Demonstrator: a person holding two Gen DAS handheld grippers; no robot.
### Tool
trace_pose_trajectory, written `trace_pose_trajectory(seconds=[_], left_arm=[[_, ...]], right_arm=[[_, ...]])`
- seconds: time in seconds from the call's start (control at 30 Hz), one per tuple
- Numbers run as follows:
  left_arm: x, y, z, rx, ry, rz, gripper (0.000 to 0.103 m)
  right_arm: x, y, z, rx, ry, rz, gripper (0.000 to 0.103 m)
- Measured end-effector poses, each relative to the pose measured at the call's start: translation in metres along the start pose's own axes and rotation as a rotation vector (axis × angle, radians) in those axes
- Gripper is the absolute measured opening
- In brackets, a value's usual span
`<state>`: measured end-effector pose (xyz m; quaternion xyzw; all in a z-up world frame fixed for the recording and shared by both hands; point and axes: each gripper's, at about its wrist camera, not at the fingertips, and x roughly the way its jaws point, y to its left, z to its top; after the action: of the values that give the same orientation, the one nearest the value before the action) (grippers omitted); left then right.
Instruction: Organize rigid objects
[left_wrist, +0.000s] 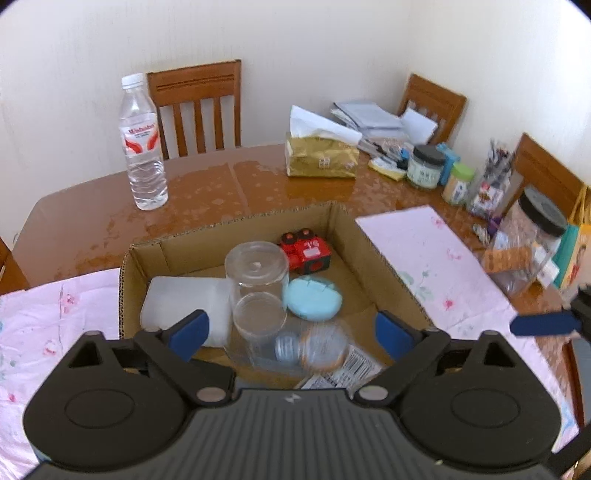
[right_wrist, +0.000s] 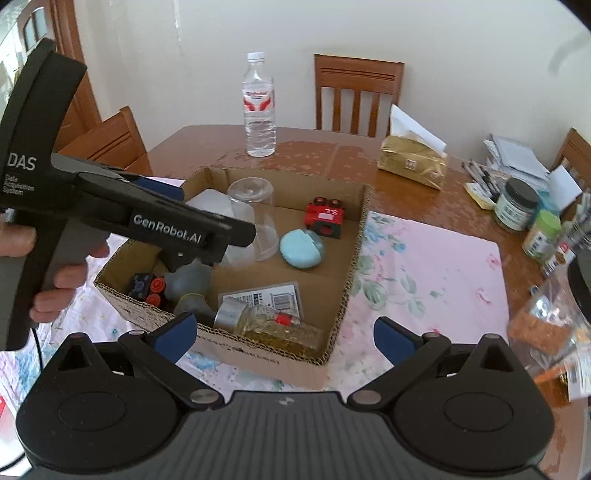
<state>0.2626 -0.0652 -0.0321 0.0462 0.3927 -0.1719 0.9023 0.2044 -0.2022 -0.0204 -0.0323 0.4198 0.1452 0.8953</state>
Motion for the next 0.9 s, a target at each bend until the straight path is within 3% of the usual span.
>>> trace_pose_trajectory(seconds=[0.2,0.37,0.47,0.63,0.9], left_arm=[[-0.026,0.0,-0.007,-0.012,-0.062,0.104,0.098],[-0.053,0.002,-0.013,-0.028,-0.011,0.219,0.098],[-0.068,0.006,-0.02,-0.073,0.035,0.236,0.098],[-0.084,0.012,-0.03,-0.14,0.104,0.255,0.098],[-0.104,0.01,-0.038,-0.147,0.109,0.302,0.098]], right_arm=[[-0.004,-0.007,0.001,0.066,0.02,-0.055,0.103],[-0.001,-0.01,0.007,0.145,0.085,-0.137,0.103],[0.0,-0.006,0.011,0.168,0.114,-0.184,0.103],[-0.006,0.011,0.015,0.171,0.122,-0.185,0.103],[-0.014,0.027,0.019,0.164,0.112,-0.189,0.103]])
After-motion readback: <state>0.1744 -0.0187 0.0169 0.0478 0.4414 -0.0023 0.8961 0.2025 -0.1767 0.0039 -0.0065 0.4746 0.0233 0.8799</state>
